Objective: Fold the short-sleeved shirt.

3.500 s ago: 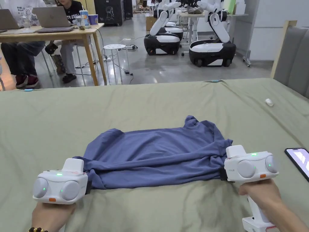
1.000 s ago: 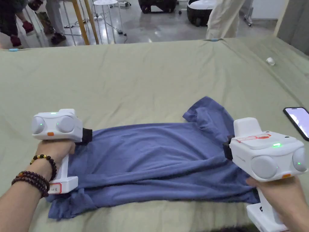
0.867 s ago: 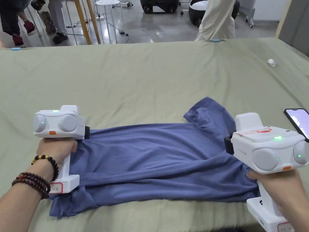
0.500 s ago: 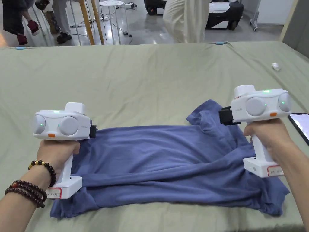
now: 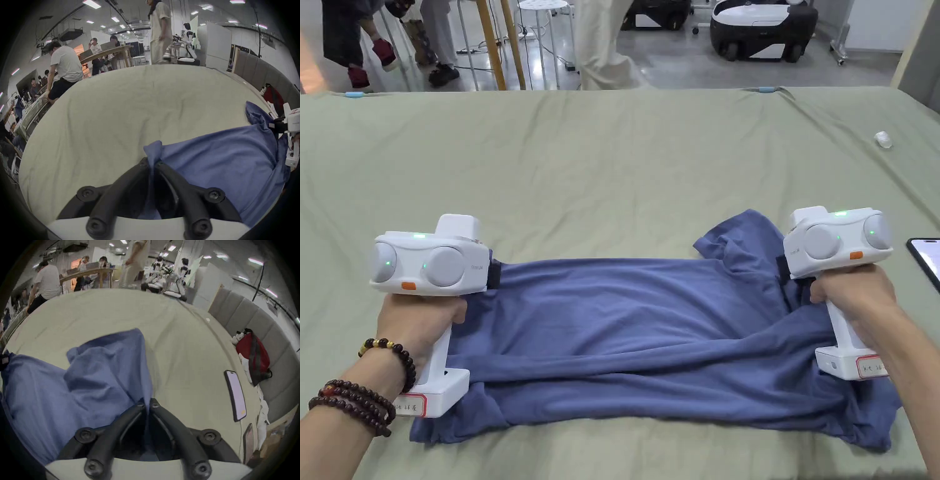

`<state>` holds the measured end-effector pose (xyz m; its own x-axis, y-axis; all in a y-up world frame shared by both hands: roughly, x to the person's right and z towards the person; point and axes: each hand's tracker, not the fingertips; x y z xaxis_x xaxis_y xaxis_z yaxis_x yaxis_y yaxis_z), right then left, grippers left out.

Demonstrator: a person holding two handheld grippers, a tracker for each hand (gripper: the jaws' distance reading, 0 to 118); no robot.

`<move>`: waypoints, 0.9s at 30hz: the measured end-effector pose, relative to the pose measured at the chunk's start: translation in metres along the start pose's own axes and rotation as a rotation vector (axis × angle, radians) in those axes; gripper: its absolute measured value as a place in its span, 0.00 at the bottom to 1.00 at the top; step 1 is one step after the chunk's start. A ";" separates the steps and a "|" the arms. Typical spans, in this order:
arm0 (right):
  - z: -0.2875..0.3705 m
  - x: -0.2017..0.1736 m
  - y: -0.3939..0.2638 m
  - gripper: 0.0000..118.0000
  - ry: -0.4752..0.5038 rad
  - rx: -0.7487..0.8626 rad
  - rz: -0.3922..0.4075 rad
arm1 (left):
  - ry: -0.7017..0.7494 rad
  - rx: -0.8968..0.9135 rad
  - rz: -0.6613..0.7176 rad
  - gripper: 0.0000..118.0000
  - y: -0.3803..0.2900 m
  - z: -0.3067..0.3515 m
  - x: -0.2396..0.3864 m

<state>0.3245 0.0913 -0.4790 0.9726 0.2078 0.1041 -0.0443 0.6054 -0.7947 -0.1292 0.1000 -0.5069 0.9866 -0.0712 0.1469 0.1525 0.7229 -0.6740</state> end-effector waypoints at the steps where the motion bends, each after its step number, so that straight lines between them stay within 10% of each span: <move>1: 0.007 -0.002 0.000 0.00 0.000 0.016 0.006 | -0.009 0.012 0.002 0.01 -0.002 0.005 0.000; 15: 0.194 0.006 -0.131 0.00 -0.047 0.288 0.034 | -0.034 0.155 0.022 0.01 -0.093 0.147 -0.010; 27: 0.130 -0.005 -0.206 0.00 -0.117 -0.009 0.197 | 0.000 0.003 0.003 0.01 -0.165 0.123 -0.009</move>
<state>0.2991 0.0649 -0.2382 0.9124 0.4091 0.0149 -0.2278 0.5376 -0.8118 -0.1709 0.0659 -0.3075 0.9870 -0.0692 0.1450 0.1496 0.7251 -0.6722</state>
